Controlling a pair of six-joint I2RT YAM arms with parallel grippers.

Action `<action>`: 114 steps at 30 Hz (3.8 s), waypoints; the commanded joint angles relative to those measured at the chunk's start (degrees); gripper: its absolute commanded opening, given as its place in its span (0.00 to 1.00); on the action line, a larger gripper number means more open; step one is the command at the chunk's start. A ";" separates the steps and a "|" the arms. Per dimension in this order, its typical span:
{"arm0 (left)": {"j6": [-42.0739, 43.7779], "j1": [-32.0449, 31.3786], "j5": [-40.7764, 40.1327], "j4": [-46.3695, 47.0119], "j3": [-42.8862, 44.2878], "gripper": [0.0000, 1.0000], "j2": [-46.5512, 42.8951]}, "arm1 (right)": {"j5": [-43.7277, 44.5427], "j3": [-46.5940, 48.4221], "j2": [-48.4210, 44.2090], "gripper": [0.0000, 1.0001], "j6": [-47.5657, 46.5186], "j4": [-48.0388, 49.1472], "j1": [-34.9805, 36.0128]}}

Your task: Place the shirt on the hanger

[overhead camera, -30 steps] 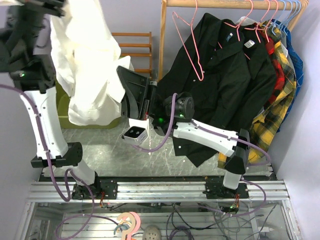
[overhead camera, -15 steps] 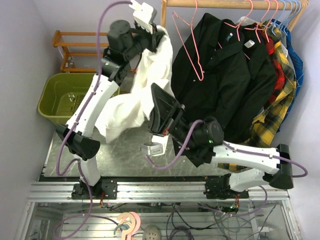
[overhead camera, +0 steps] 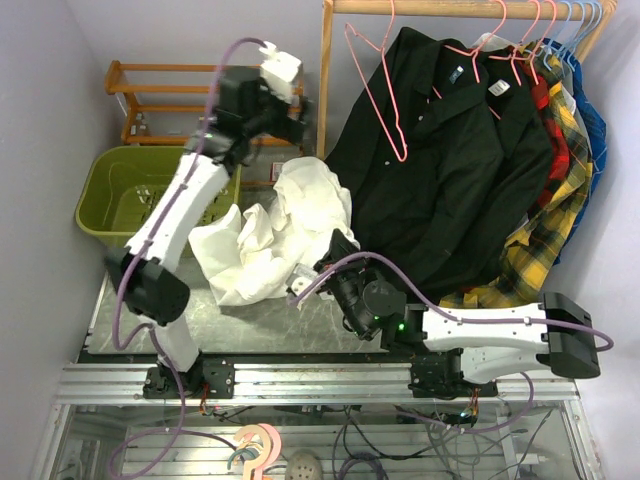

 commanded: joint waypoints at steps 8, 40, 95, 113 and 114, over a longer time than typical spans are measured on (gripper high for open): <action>14.48 31.80 14.57 -26.72 -13.84 0.99 -22.50 | -16.65 21.07 1.15 0.00 64.02 -44.10 -23.05; 12.43 -19.86 -23.15 -11.55 -53.99 0.99 -28.34 | -36.22 23.48 15.06 0.00 85.81 -36.43 -39.71; 20.04 -5.13 -10.91 -22.51 -18.48 0.10 -30.15 | -47.78 31.80 -3.59 0.00 84.65 -40.00 -40.02; 31.95 20.62 27.55 -43.29 -12.30 0.61 -0.76 | -51.38 6.62 12.58 0.00 94.44 -30.58 -40.93; 33.14 20.57 29.44 -45.21 -11.18 0.62 -1.24 | -51.10 7.67 14.20 0.00 94.72 -30.45 -41.09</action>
